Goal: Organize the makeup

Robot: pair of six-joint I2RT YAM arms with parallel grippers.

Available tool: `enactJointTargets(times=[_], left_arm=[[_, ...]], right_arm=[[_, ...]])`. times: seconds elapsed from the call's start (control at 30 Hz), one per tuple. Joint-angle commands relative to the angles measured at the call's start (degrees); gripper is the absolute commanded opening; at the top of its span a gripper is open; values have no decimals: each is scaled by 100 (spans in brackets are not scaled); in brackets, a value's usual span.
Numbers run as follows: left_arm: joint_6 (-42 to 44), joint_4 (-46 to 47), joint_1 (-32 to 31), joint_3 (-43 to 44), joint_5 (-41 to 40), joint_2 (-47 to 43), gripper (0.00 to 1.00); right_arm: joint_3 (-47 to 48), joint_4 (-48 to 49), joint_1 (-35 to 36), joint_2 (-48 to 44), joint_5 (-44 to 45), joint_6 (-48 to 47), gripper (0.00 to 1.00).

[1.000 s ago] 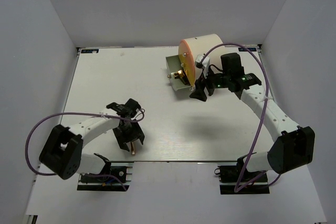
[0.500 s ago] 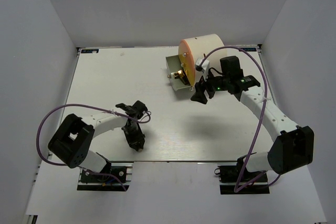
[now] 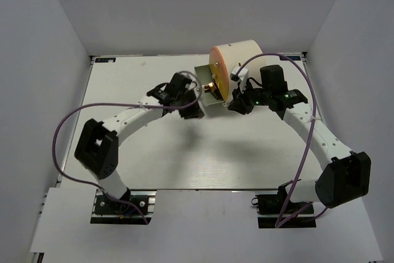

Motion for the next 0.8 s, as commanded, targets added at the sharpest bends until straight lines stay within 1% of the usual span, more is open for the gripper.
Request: enactJointTargets(times=[0.0,0.03,0.07,0.1,0.13,0.17,0.23,0.27,0.33,0.37,0.5,0.53,0.57,0.6,0.63,0.67,0.7,0.73,0.77], left_arm=[[308,815,70,1079,133,798,8],[344,834,70,1352,72,1019,9],[379,808,70,1990,-33,1256,9],[492,703,70,2318,-104,1511,9],[502,598,70,2678,-157,2018,9],[511,431,70,3404,-227,2276,9],[590,1,70,4049,-394,2916,10],[599,-218,70,4531,-482,3077,10],[608,-300,122,4711,-543,3288,11],[608,-308,122,4720,-596,3298,16],[643,-370,122,4607,-869,3201,22],[652,-361,122,4580,-852,3175,25],[678,-309,122,4554,-817,3140,30],[713,-300,122,4545,-799,3140,42],[722,-291,122,4545,-773,3140,49],[731,-256,122,4545,-581,3140,55],[731,-256,122,4545,-545,3131,64],[722,-247,122,4545,-527,3122,68],[713,-204,122,4536,-492,3079,71]], right_arm=[[17,294,-36,-261,200,166,27],[25,303,-53,-288,270,166,22],[25,303,-53,-314,323,175,18],[8,312,-79,-375,359,166,18],[-10,321,-80,-419,446,175,18],[-36,330,-106,-463,490,166,18],[-106,347,-150,-578,578,140,18],[-124,365,-167,-621,605,140,18],[-177,391,-229,-736,666,148,18],[-220,382,-246,-771,667,148,18],[-291,426,-326,-850,649,192,20],[-300,435,-361,-850,632,210,20],[-300,444,-378,-833,614,219,21],[-291,461,-370,-815,570,227,21],[-291,479,-387,-807,553,236,22],[-282,479,-379,-789,544,236,23],[-256,488,-370,-780,544,236,24],[-247,488,-378,-771,535,236,29],[-238,479,-405,-754,543,236,32]])
